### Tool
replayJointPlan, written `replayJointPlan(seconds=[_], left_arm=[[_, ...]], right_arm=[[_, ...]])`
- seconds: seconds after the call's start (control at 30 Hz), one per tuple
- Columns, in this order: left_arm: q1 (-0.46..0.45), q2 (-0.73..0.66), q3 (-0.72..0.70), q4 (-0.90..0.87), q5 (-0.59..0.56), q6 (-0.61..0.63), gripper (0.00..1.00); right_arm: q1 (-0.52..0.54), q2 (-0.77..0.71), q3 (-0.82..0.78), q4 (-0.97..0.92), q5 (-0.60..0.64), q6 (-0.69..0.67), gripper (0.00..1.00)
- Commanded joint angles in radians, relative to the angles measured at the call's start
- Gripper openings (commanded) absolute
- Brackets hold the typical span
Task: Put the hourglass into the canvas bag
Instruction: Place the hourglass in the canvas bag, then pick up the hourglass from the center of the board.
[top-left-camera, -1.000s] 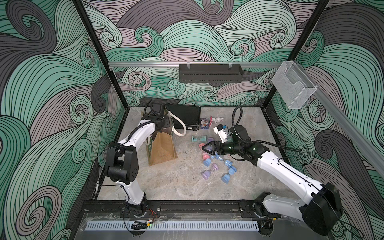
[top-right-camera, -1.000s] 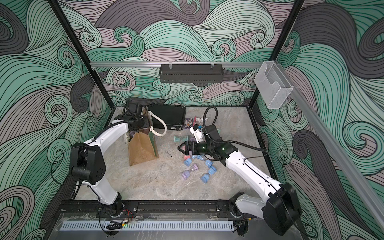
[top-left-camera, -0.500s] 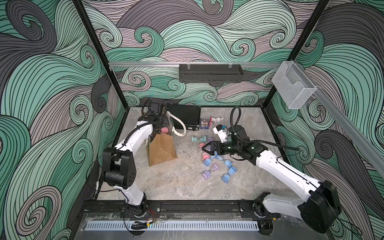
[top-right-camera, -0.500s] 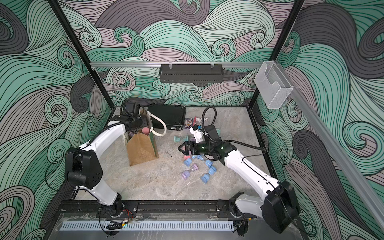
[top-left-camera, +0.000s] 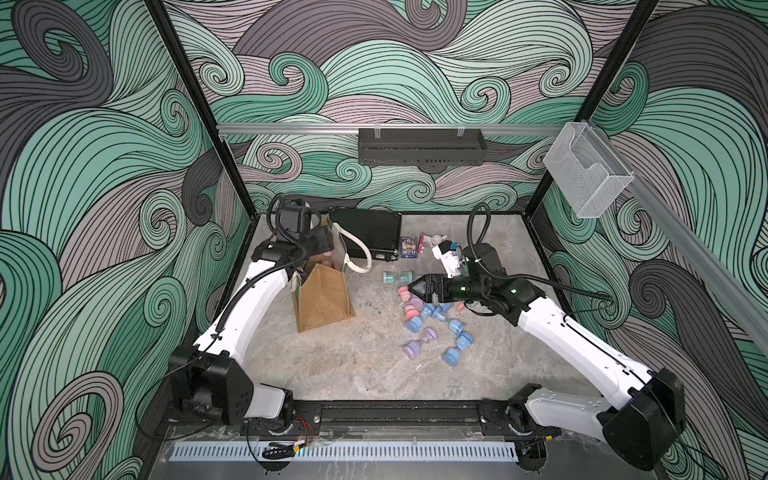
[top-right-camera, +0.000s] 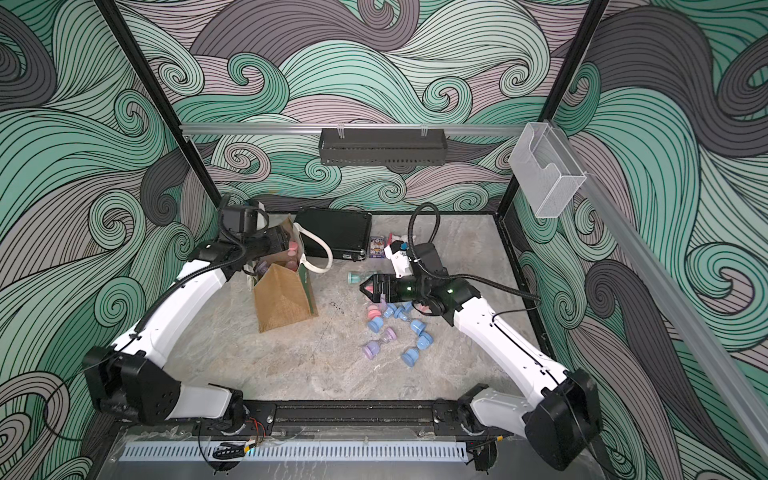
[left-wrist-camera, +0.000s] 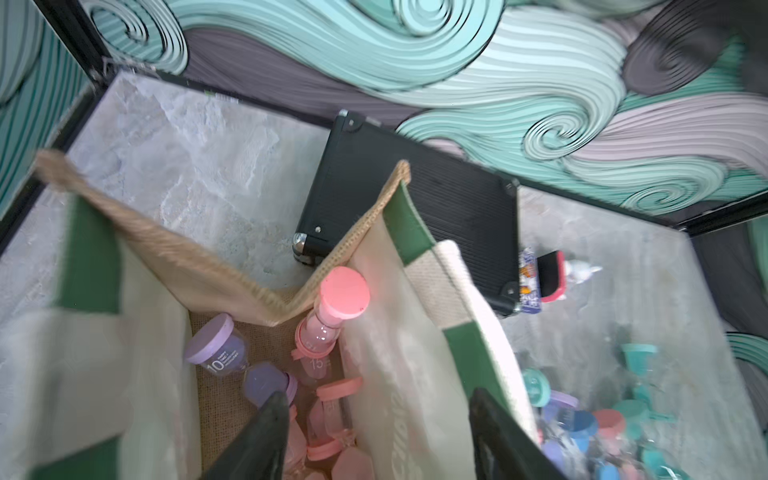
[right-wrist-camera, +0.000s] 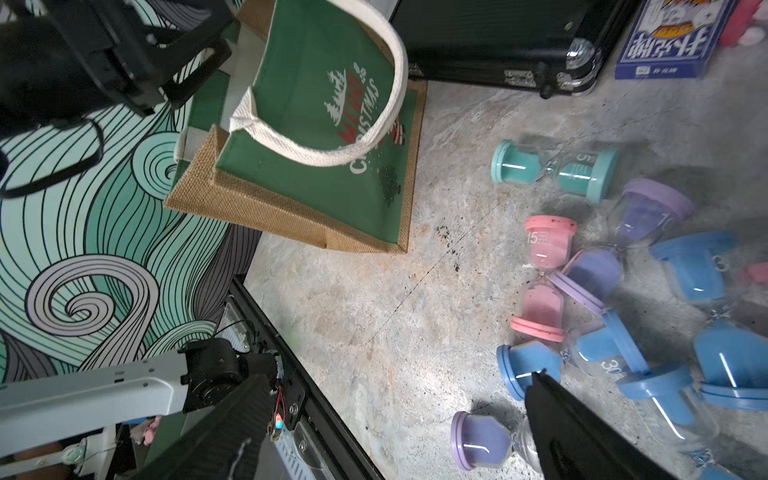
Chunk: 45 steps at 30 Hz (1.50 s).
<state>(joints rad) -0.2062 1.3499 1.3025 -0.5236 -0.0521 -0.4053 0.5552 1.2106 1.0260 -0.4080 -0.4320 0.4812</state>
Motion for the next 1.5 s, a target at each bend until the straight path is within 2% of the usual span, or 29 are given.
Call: replayJointPlan(seconds=[0.0,0.17,0.27,0.47,0.63,0.83,0.97,1.23,1.47], left_arm=[[-0.002,-0.087,-0.002,0.000,0.032,-0.012,0.71],[-0.018,-0.131,0.042,-0.099,0.063,-0.018,0.74],[-0.060,-0.161,0.029,-0.105,0.084,-0.032,0.75],[-0.265,-0.164,0.047,-0.192,0.053,-0.006,0.76],[-0.434,-0.206,-0.045,-0.224,0.053,-0.002,0.76],[-0.623,-0.229,-0.249,-0.068,0.106,-0.003,0.76],[-0.718,-0.182,-0.361,0.064,0.092,0.024,0.77],[-0.826,0.051,-0.435,0.270,0.075,0.053,0.77],[-0.888,0.200,-0.442,0.401,-0.002,0.050,0.77]], right_arm=[[-0.019,-0.021,0.048,-0.044,0.070,0.021,1.00],[-0.042,-0.039,0.089,-0.047,0.121,0.064,1.00],[-0.051,-0.044,0.108,-0.050,0.152,0.095,1.00],[-0.067,-0.045,0.164,-0.110,0.197,0.166,1.00],[-0.103,-0.079,0.196,-0.195,0.245,0.221,1.00],[-0.111,-0.114,0.224,-0.207,0.298,0.315,1.00],[-0.111,-0.108,0.244,-0.209,0.303,0.376,1.00],[-0.110,-0.097,0.273,-0.215,0.309,0.419,1.00],[-0.111,-0.118,0.238,-0.176,0.283,0.437,1.00]])
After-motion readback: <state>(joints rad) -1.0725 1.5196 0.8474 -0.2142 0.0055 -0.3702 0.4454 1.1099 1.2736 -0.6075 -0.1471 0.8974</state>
